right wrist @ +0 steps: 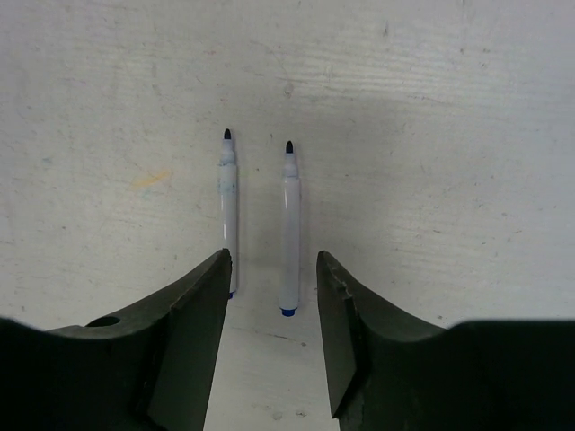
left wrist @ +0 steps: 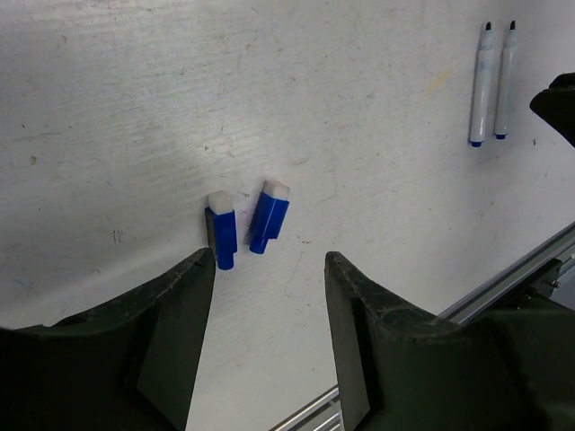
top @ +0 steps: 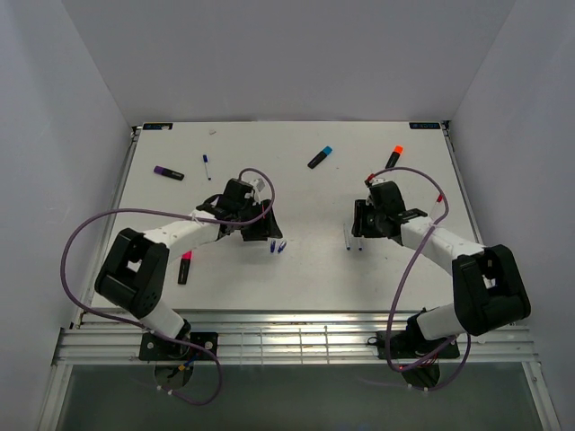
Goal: Open the pen caps
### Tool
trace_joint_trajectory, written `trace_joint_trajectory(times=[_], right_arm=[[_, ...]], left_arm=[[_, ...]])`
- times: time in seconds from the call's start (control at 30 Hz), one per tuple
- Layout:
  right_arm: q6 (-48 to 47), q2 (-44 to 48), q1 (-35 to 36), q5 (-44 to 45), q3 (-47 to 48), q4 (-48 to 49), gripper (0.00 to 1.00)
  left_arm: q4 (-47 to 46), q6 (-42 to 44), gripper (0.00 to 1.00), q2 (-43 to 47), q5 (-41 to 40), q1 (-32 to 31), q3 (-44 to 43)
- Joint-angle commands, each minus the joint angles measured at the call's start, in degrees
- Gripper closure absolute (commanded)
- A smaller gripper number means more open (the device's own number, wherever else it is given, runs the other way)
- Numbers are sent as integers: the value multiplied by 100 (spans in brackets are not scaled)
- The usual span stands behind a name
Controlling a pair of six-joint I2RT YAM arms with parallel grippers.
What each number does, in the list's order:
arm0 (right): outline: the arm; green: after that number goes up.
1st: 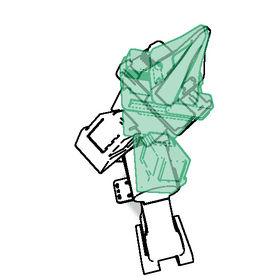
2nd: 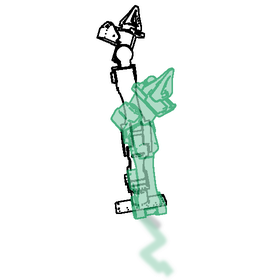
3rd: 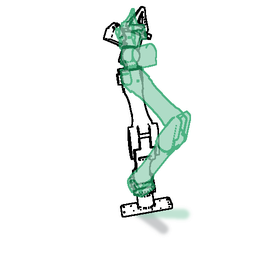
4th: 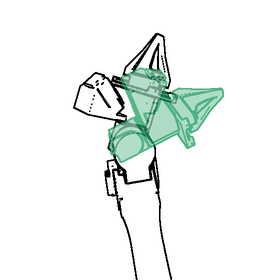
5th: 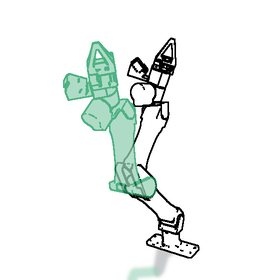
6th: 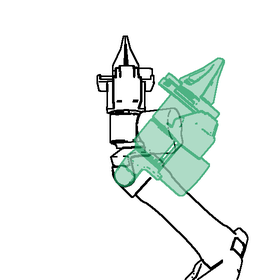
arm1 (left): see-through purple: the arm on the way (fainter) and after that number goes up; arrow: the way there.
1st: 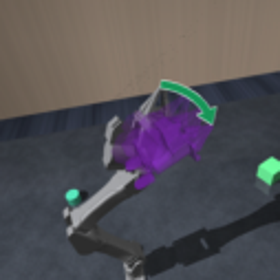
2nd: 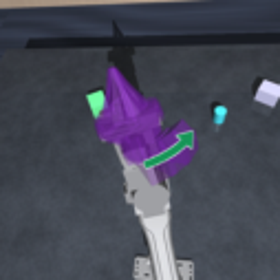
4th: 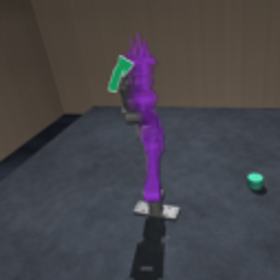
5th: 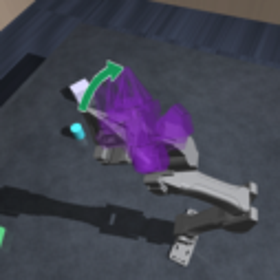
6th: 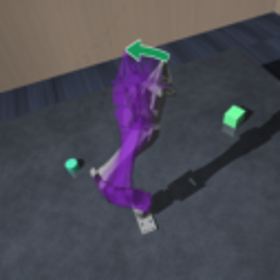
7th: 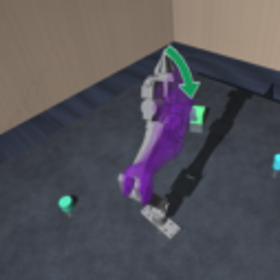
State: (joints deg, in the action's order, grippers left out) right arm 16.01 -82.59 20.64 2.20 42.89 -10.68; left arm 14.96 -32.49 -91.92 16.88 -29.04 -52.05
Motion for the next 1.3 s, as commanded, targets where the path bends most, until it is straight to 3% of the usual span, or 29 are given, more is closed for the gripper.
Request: trace_joint_trajectory(times=[0.0, 0.27, 0.57, 0.7, 0.97, 1.13, 1.27], right_arm=[[-72, 357, -17, 140, 386, -206, 50], [-89, 630, -104, 983, 755, -725, 42], [25, 332, -1087, 2417, 1493, -1244, 26], [113, 138, -1886, 2417, 1774, -1279, 21], [-19, -739, -2477, 2830, 2495, -1305, 22], [245, -1285, -2917, 1918, 2742, -1253, 24], [174, -1567, -2978, 1679, 2637, -1051, 26]], left_arm=[[-125, -90, 37, 490, 174, -5, 64], [-265, -135, 35, 1009, 526, -5, 116], [-1056, -538, 33, 1976, 1229, -32, 740], [-1355, -696, 32, 2160, 1571, -76, 828], [-2085, -899, 31, 2249, 1915, -155, 1188], [-2146, -882, 31, 2257, 1933, -155, 1338], [-2234, -934, 32, 2187, 1950, -155, 1338]])
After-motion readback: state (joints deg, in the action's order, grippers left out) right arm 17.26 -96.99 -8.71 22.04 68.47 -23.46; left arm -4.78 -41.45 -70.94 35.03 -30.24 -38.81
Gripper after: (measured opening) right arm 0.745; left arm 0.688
